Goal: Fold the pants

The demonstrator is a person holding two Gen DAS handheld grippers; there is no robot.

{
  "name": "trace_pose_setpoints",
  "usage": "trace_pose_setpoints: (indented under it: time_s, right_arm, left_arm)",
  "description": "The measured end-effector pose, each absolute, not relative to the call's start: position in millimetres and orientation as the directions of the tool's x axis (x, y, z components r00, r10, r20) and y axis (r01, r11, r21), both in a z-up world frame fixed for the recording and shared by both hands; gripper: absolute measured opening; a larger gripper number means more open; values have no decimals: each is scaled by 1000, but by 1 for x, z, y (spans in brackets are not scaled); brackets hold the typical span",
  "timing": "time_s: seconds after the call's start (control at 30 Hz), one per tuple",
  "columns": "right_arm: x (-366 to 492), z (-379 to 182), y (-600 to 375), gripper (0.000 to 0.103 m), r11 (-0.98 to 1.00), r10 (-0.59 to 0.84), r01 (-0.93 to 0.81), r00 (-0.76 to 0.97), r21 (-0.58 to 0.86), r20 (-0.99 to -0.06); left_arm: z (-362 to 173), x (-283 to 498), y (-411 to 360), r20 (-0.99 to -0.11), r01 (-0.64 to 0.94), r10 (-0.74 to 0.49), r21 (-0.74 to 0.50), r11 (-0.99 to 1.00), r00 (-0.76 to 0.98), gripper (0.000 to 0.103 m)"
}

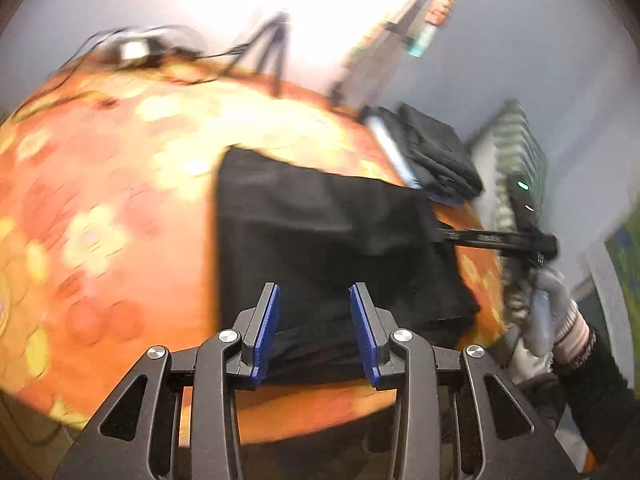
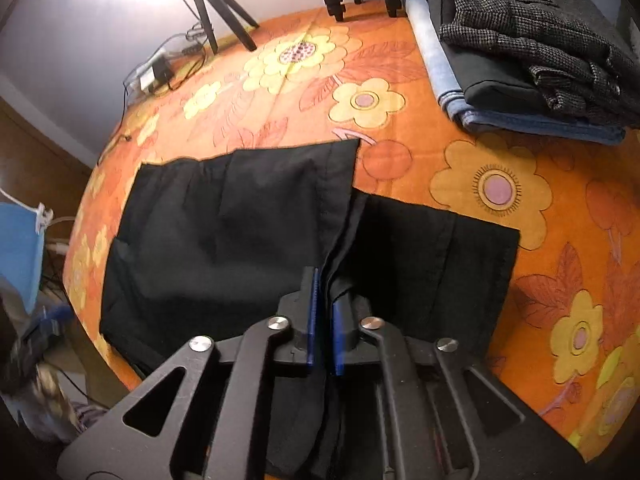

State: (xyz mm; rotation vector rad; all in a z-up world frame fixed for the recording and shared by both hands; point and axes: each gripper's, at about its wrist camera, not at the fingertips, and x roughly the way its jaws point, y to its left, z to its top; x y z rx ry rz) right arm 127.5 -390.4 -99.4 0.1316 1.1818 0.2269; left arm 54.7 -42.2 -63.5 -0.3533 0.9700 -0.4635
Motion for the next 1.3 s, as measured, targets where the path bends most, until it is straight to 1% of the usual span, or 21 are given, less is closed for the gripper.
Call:
trace_pose_setpoints:
  time_s: [0.03,0.1,0.2,0.23,0.3,0.33,0.37,0.4,0.5,0.53,0.57,0.67,0.8,0.97,1.13,1.2,1.23,1.27,1.3]
  right_arm:
    - [124,-93,-391,35,977,211,-112,378,182,-901]
    - [119,-77,-390,36,982,174,-137,416,128,-893]
    - [116,-52,-381,37,975,193,-188,452,118,-871]
    - [116,-44,-374,38,970,205,-211,463,117,-862]
    - [118,-32,-355,45,955,243,-269,474,123,-846]
    - [121,-28,-343,49,945,266,-300,476,130,-838]
    - [124,-24,-330,50,930,298,-338,475,140,-828]
    - [128,-21,-317,51,917,323,-369,471,149,-821]
    - [147,-19,-278,57,873,390,-455,433,177,-813]
    - [158,-20,-262,63,851,418,-488,408,193,-811]
    - [165,-22,-250,64,839,430,-507,393,199,-813]
    - [192,-36,-212,65,812,438,-552,357,192,-825]
    - [221,-64,-178,65,789,465,-563,282,247,-839]
    - [245,-102,-143,65,780,424,-577,204,242,-882]
    - [249,-121,-122,65,766,375,-611,175,198,-910]
    - [252,-125,-121,64,769,369,-607,170,198,-914]
    - [253,-127,-121,63,772,366,-604,170,196,-915]
    - [254,-129,-120,56,774,363,-602,170,195,-916]
    - [254,-130,-120,52,778,355,-600,172,188,-919]
  left_arm:
    - [-69,53,-36,-705,203,-524,-492,847,477,35]
    - [-81,49,-28,-711,191,-528,-502,844,464,35]
    - [-92,42,-26,-721,197,-543,-512,836,431,35]
    - [-94,41,-26,-724,199,-544,-512,836,425,35]
    - [-97,43,-28,-721,190,-550,-522,831,421,35]
    - [-98,42,-30,-719,188,-552,-526,830,423,37]
    - [-99,44,-33,-720,189,-548,-521,832,427,44]
    - [-101,44,-34,-722,193,-545,-516,834,426,45]
    - [-106,45,-43,-740,209,-536,-496,843,407,45]
    - [-107,44,-44,-742,211,-532,-490,845,408,45]
    - [-108,44,-45,-743,211,-531,-489,847,408,45]
    - [-109,43,-42,-733,202,-543,-508,837,409,45]
    - [-114,45,-37,-719,180,-562,-540,822,409,45]
    - [-116,48,-37,-711,183,-576,-554,812,403,45]
    - [-119,48,-33,-702,174,-592,-575,799,396,45]
    - [-118,47,-32,-703,174,-589,-573,801,399,42]
    - [-118,46,-32,-703,175,-589,-572,802,399,42]
    - [-118,45,-32,-703,176,-589,-572,801,398,42]
    - [-118,44,-32,-704,179,-587,-568,803,399,42]
